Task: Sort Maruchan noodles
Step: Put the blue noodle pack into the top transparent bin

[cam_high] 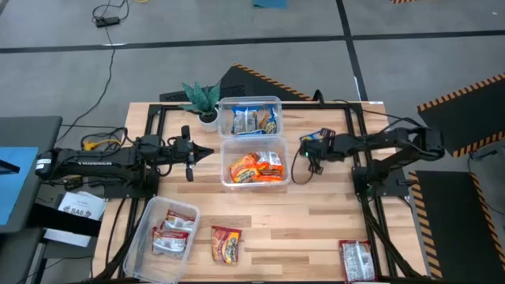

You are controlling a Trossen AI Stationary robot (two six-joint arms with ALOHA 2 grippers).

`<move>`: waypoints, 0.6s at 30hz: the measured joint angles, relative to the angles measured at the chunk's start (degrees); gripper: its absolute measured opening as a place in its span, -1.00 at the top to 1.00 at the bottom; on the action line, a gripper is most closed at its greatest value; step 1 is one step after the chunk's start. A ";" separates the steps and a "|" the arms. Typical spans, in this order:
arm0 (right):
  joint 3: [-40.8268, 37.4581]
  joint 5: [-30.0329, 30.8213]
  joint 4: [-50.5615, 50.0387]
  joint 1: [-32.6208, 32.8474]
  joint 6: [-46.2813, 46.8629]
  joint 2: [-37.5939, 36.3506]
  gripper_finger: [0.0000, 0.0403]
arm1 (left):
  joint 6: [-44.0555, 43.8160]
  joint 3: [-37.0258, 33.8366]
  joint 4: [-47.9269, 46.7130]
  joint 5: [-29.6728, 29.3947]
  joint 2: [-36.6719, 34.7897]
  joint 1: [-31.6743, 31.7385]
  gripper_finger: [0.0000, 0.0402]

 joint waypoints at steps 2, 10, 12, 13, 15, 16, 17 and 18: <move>-0.04 -0.10 3.03 -3.64 -1.62 0.02 0.96 | 0.16 0.00 -0.09 0.00 0.00 0.01 1.00; -0.05 -2.80 14.93 -13.76 -4.37 -0.35 0.92 | 0.16 0.00 -0.24 0.00 0.00 0.00 1.00; -0.03 -3.79 15.84 -15.14 -4.38 -0.39 0.92 | 0.16 0.00 -0.34 0.00 0.00 0.02 1.00; 0.03 -3.88 15.89 -15.44 -4.37 -0.43 0.92 | 0.16 0.00 -0.43 0.00 0.00 0.02 1.00; 0.74 -3.87 13.79 -15.43 -4.67 -1.12 0.91 | 0.16 0.00 -0.44 0.00 0.00 0.00 1.00; 1.44 -3.85 12.35 -15.26 -4.77 -1.54 0.91 | 0.16 0.00 -0.44 -0.06 0.00 0.01 1.00; 2.20 -3.85 10.83 -14.98 -4.76 -2.08 0.91 | 0.18 0.00 -0.46 -0.39 0.00 0.00 1.00; 2.92 -3.85 9.09 -14.52 -4.46 -2.74 0.91 | 0.20 0.00 -0.46 -0.88 0.00 0.00 1.00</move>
